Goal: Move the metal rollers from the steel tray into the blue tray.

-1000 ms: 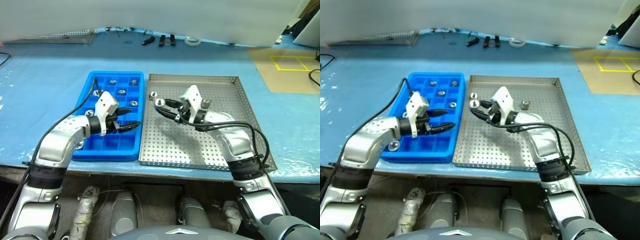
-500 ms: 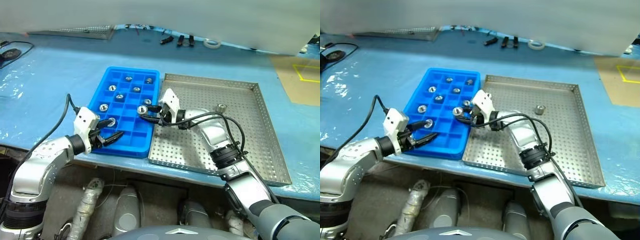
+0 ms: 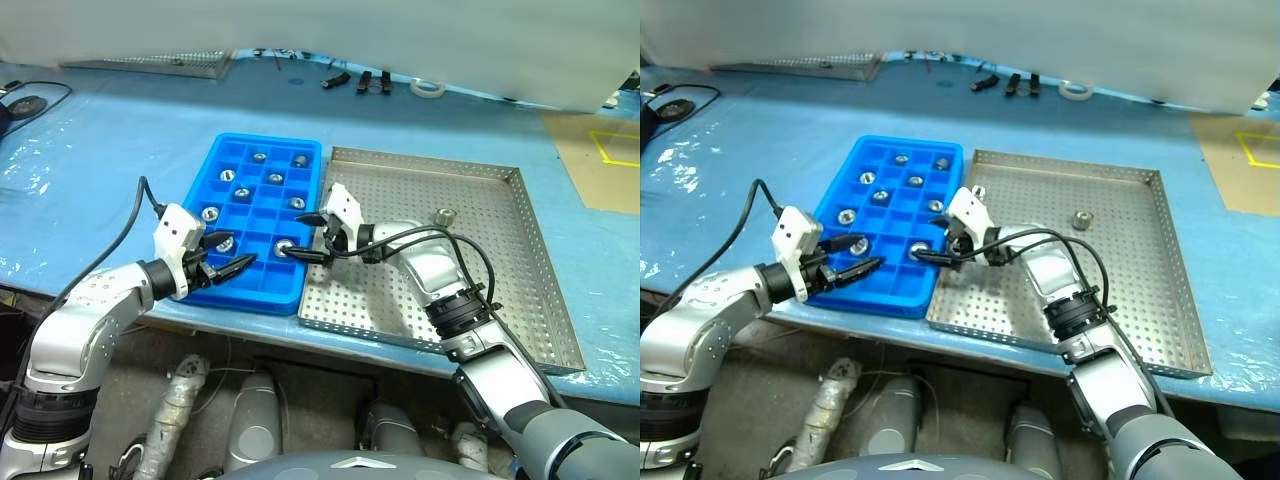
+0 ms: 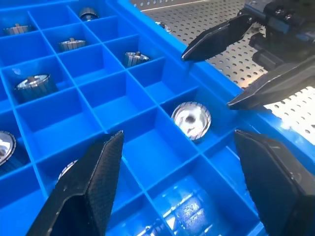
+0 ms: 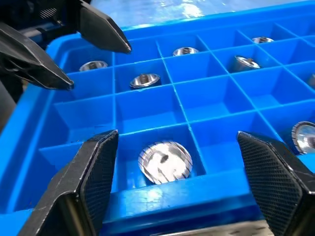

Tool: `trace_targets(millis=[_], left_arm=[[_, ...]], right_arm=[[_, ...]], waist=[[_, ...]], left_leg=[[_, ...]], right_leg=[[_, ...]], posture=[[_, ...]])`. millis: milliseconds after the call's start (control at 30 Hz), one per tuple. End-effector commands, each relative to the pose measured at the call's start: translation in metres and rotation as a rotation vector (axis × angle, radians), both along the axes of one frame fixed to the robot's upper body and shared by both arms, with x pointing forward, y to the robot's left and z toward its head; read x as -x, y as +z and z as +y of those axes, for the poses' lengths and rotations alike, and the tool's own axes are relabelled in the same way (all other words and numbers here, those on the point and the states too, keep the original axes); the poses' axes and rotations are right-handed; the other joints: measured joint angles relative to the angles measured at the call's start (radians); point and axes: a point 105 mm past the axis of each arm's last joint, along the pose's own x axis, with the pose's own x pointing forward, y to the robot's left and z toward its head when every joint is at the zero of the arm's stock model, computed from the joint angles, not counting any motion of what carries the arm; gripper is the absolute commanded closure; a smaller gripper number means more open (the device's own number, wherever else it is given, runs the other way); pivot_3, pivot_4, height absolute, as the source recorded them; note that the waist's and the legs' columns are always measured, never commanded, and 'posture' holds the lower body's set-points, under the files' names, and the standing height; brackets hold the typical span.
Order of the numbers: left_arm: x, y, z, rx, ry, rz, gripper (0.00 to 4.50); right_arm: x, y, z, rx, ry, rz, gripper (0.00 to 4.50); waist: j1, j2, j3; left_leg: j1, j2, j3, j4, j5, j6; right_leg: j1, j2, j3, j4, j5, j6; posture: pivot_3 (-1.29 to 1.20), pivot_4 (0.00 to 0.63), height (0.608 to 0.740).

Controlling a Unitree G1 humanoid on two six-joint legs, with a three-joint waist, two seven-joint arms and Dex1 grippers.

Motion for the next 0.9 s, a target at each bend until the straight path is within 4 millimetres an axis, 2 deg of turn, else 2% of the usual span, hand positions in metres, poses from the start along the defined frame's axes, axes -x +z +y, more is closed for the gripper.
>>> trace_targets(millis=[33,167,233,333,400,567,733,900], left_arm=[[-0.003,0.010,-0.010,0.009,-0.063,-0.030,0.74],[-0.016,0.015,-0.026,0.022,-0.111,-0.057,0.74],[-0.028,0.019,-0.038,0.037,-0.133,-0.081,0.74],[-0.040,0.026,-0.057,0.064,-0.196,-0.104,0.74],[-0.044,0.031,-0.073,0.082,-0.267,-0.110,0.74],[-0.055,0.042,-0.105,0.090,-0.403,-0.132,0.74],[-0.060,0.044,-0.123,0.085,-0.480,-0.135,0.74],[-0.060,0.045,-0.131,0.080,-0.515,-0.137,0.74]], right_arm=[[-0.007,0.031,-0.013,-0.071,-0.068,-0.088,0.59],[-0.028,0.051,-0.043,-0.118,-0.267,-0.152,0.59],[-0.047,0.057,-0.071,-0.119,-0.451,-0.191,0.59],[-0.062,0.058,-0.106,-0.112,-0.657,-0.226,0.59],[-0.067,0.058,-0.129,-0.105,-0.770,-0.232,0.59],[-0.070,0.053,-0.168,-0.060,-0.936,-0.265,0.59],[-0.073,0.035,-0.182,-0.030,-1.003,-0.235,0.59],[-0.072,0.000,-0.160,0.013,-0.919,-0.201,0.59]], waist=[[0.000,0.000,0.000],[-0.004,0.000,0.000],[-0.010,0.000,0.000],[-0.028,0.000,0.000],[-0.043,0.000,0.000],[-0.088,-0.001,0.000],[-0.135,-0.001,0.000],[-0.153,-0.001,0.000]], left_leg=[[0.000,0.000,0.000,0.000,0.000,0.000],[0.000,0.000,0.000,0.001,0.000,0.000],[0.000,0.000,0.000,0.002,0.001,-0.001],[0.000,-0.001,0.000,0.002,0.002,-0.002],[0.001,-0.002,0.001,0.003,0.002,-0.002],[0.001,-0.002,0.001,0.002,0.001,-0.002],[0.002,-0.002,0.002,0.002,0.001,0.000],[0.003,-0.002,0.002,0.003,0.000,0.001]], right_leg=[[0.000,0.000,0.000,0.000,0.000,0.000],[0.000,0.000,0.000,0.001,0.000,0.000],[0.000,0.000,0.001,0.002,0.000,0.001],[0.001,0.000,0.001,0.002,0.001,0.002],[0.001,0.000,0.003,0.002,0.004,0.006],[0.001,0.001,0.003,0.002,0.005,0.007],[0.001,0.002,0.004,0.002,0.005,0.007],[0.001,0.002,0.004,0.002,0.005,0.007]], posture=[[0.24,0.150,0.740],[0.16,0.150,0.740],[0.12,0.150,0.740],[0.06,0.150,0.740],[0.00,0.150,0.740],[-0.06,0.150,0.740],[-0.10,0.150,0.740],[-0.10,0.150,0.740]])
